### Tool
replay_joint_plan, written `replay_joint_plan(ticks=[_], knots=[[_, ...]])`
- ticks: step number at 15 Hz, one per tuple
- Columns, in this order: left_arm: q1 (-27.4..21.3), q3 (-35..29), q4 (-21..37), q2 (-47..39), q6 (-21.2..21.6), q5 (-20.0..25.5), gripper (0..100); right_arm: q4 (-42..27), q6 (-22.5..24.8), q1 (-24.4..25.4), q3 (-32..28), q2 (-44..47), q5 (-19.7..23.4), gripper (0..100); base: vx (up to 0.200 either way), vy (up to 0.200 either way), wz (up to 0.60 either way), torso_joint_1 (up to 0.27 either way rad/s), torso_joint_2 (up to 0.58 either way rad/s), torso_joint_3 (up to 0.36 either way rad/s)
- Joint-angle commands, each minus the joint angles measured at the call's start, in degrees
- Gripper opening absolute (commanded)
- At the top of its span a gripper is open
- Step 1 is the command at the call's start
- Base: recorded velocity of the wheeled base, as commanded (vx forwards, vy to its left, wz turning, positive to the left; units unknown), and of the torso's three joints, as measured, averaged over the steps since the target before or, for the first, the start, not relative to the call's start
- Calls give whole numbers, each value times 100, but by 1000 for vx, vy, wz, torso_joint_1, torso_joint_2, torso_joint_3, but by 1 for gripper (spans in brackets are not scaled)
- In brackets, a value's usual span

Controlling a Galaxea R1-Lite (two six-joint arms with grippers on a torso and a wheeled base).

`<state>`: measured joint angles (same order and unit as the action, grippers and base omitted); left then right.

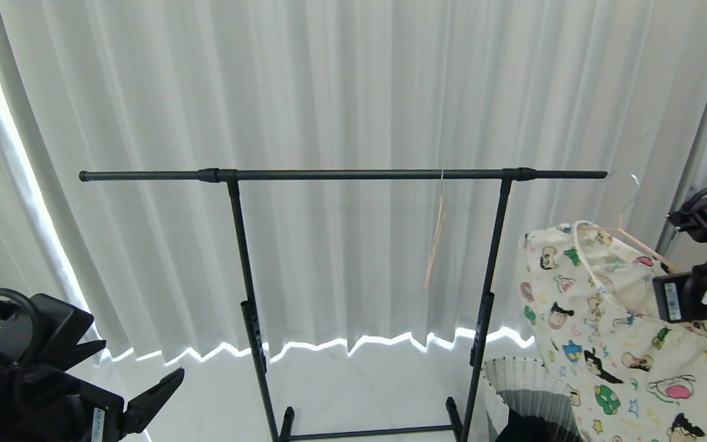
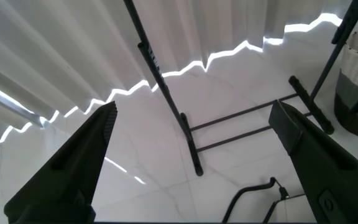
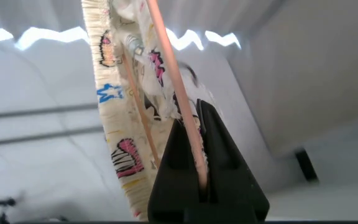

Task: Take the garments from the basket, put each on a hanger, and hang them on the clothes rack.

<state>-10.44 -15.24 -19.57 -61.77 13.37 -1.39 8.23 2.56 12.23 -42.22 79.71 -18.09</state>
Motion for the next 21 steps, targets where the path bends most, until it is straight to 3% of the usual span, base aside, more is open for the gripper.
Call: replay_joint_plan(ticks=[1, 5, 12, 21], knots=[[6, -5, -3, -2, 25, -2, 100, 293, 8, 298, -111, 598, 86, 0, 0, 0, 0, 0, 0, 0], [-2, -23, -3, -37, 25, -2, 100, 434, -19, 289, -340, 747, 139, 0, 0, 0, 0, 0, 0, 0], [-310, -41, -3, -54, 25, 7, 100, 592, -19, 298, -340, 809, 139, 0, 200, 0, 0, -2, 2, 3], [-372, -67, -3, -37, 34, 7, 100, 601, -19, 289, -340, 818, 130, 0, 200, 0, 0, 5, 2, 3]])
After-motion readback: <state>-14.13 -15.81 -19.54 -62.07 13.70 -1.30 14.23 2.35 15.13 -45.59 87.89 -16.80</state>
